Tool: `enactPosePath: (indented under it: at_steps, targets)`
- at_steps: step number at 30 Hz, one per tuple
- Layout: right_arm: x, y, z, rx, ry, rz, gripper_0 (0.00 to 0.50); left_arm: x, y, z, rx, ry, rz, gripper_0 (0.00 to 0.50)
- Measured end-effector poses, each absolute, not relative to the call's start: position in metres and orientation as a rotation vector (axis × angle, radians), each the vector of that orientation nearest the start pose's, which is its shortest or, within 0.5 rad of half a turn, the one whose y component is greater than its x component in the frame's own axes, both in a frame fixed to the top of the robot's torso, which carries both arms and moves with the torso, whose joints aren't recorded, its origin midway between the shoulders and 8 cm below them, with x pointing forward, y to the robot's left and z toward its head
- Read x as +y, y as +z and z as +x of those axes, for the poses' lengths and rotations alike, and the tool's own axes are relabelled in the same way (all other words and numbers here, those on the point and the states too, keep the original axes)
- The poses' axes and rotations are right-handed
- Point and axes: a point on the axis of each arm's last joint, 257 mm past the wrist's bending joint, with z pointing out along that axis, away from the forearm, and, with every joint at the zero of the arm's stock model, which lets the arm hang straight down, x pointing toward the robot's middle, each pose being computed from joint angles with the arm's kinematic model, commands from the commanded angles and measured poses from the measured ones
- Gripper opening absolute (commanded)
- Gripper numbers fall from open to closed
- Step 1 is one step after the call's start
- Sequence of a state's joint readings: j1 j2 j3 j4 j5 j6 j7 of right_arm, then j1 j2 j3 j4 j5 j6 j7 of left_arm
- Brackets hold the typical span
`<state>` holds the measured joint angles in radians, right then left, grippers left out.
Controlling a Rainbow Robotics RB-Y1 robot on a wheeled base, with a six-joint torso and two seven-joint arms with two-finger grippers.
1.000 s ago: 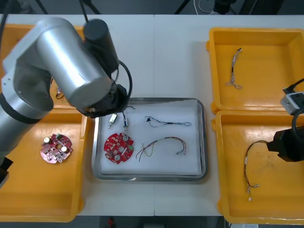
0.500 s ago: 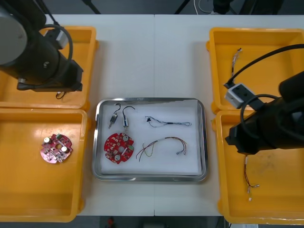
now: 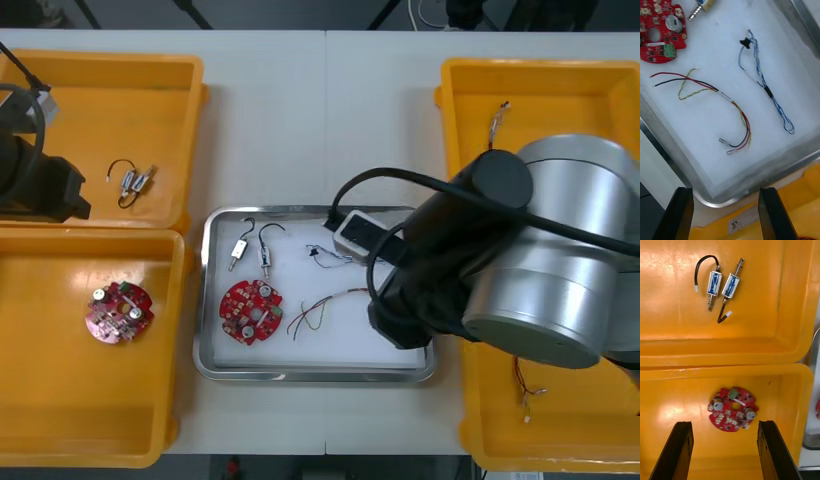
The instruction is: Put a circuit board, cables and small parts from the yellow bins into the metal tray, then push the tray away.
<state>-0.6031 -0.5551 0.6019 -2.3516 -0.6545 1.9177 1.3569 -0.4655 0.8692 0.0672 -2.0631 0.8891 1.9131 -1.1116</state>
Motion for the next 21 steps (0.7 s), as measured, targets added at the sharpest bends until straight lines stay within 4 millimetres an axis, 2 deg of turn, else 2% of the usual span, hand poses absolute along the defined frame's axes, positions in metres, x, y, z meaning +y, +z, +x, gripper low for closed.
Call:
enactPosePath:
  at_steps: [3,10,14,21]
  targets:
    - [-0.067,-0.200,0.345,2.355,-0.075,-1.309,0.500,0.340,-0.124,0.423,2.662,0.036,0.077,0.500]
    - [-0.053,-0.224,0.338,2.294,-0.192,-1.495,0.500,0.364,-0.132,0.409,2.687,0.033,0.004,0.500]
    - [-0.034,-0.237,0.334,2.211,-0.192,-1.647,0.500,0.372,-0.137,0.399,2.708,0.021,-0.015,0.500]
    - [0.002,-0.255,0.330,2.146,-0.116,-1.711,0.500,0.382,-0.138,0.389,2.717,-0.012,-0.059,0.500]
